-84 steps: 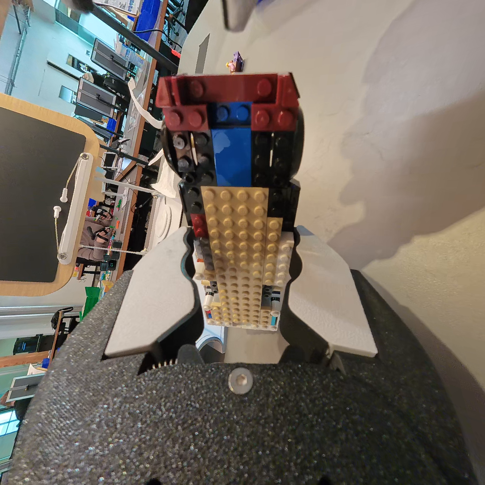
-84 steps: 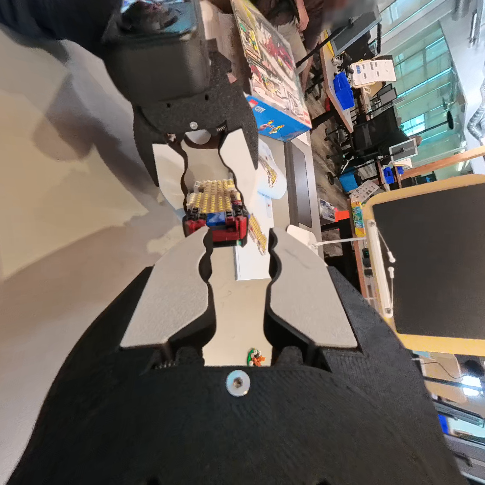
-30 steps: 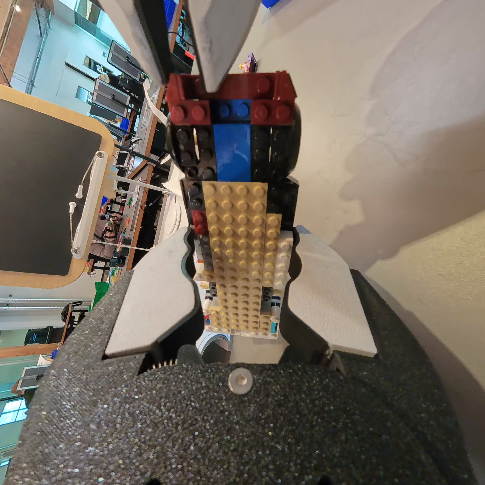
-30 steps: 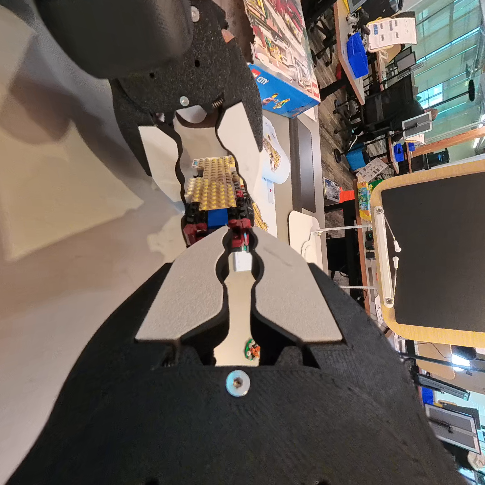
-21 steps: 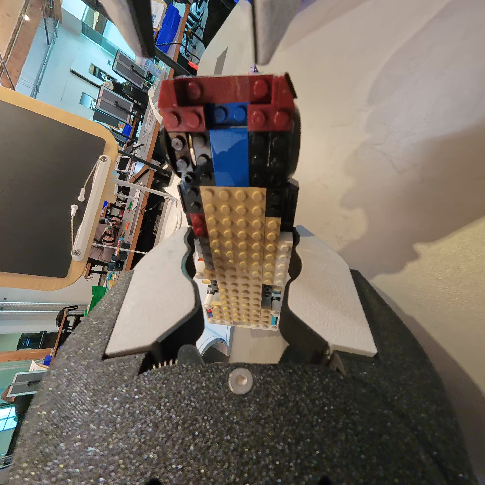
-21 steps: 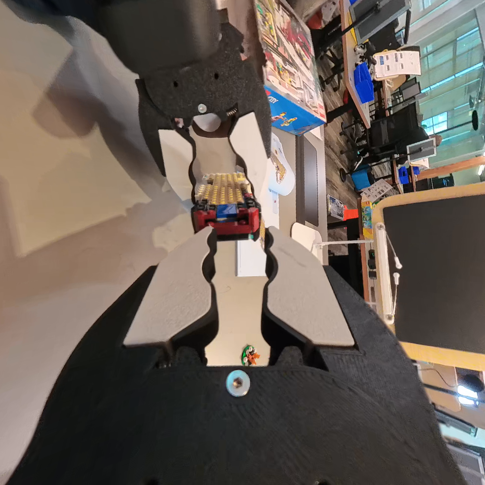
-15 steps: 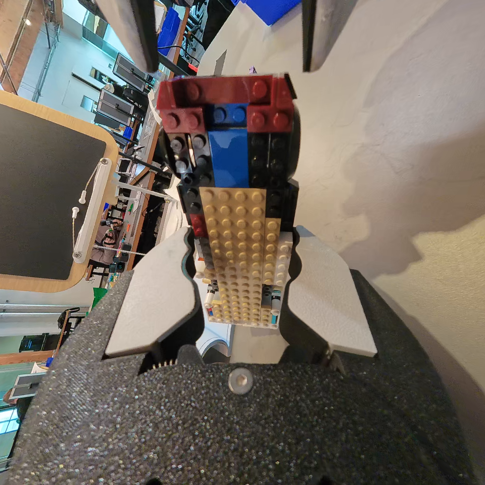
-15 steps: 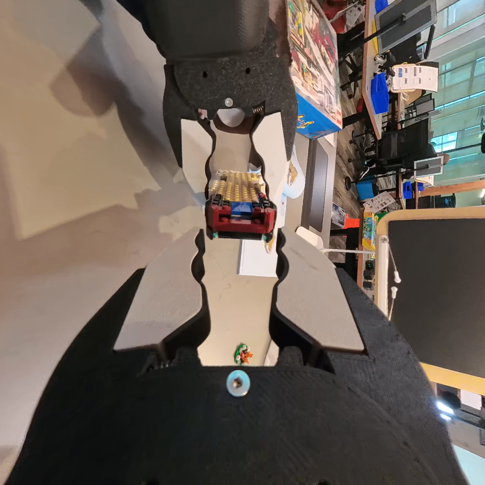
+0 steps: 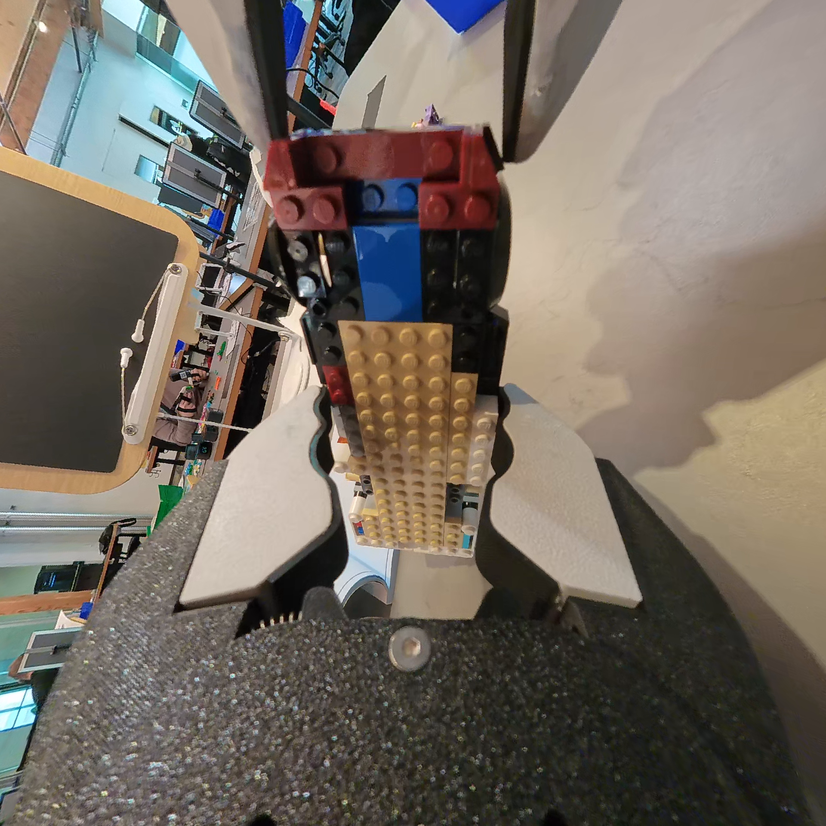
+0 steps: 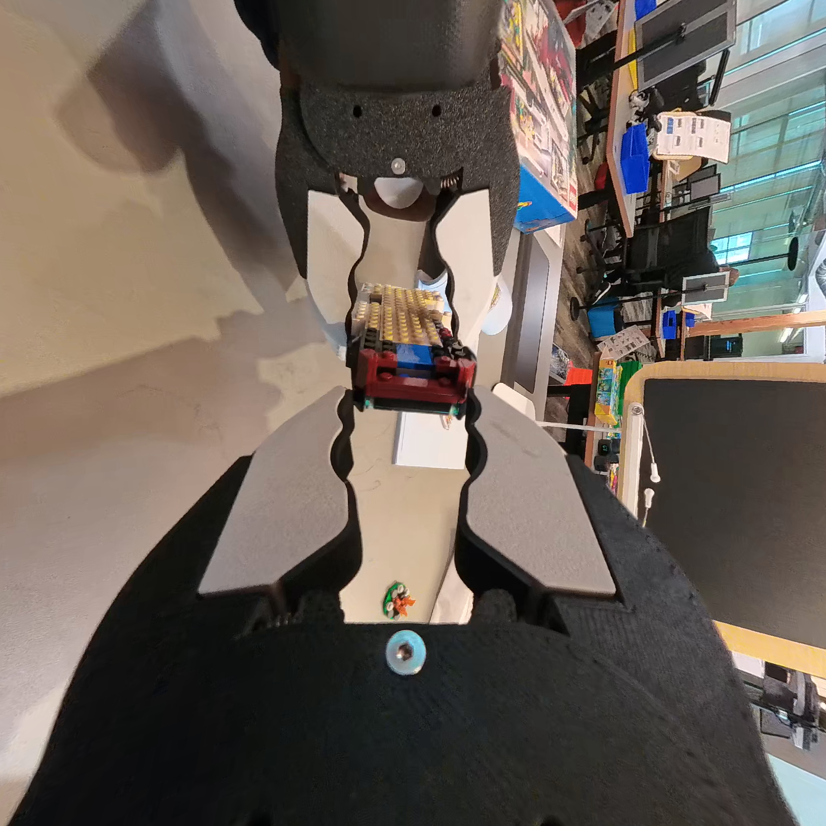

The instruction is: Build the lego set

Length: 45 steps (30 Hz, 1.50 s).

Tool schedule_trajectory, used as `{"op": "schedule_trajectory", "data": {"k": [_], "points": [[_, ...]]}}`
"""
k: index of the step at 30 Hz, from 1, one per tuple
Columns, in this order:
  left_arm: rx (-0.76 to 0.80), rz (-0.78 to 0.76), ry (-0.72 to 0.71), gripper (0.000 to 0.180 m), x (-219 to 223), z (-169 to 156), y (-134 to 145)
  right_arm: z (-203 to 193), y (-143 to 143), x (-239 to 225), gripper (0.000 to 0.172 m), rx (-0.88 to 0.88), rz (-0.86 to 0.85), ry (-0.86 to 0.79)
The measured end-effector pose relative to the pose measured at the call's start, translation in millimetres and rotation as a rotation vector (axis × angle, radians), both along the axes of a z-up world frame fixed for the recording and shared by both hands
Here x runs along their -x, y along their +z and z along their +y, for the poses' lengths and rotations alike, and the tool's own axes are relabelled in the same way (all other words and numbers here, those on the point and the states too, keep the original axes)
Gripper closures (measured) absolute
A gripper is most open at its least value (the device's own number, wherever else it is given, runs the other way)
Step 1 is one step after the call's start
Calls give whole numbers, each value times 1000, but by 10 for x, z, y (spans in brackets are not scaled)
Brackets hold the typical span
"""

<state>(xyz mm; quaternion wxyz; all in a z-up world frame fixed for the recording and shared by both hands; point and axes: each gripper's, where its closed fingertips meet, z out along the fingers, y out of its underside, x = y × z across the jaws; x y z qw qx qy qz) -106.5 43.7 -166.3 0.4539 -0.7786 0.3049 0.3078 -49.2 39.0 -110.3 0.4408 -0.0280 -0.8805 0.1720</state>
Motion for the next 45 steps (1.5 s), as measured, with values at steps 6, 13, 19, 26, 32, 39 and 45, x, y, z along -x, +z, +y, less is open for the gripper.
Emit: {"op": "schedule_trajectory", "data": {"k": [6, 13, 19, 26, 32, 39, 45], "points": [[-1, 2, 1, 110, -1, 2, -1, -24, 2, 2, 124, 7, 1, 8], [10, 2, 4, 110, 0, 4, -23, -45, -12, 8, 125, 11, -6, 13], [6, 1, 2, 110, -11, 13, -18, -43, -7, 1, 126, 10, -13, 14], [4, 3, 1, 110, -19, 24, -10, -47, -1, -6, 126, 4, -25, 20], [-9, 4, 3, 110, -15, 31, 21, -70, 28, -5, 126, 21, -24, 20], [-40, 29, 37, 110, 46, 25, 110, -120, 150, -25, 118, 84, -4, 21], [-31, 63, 46, 110, 61, 25, 103, -117, 240, 7, 125, 120, -6, -1]]}}
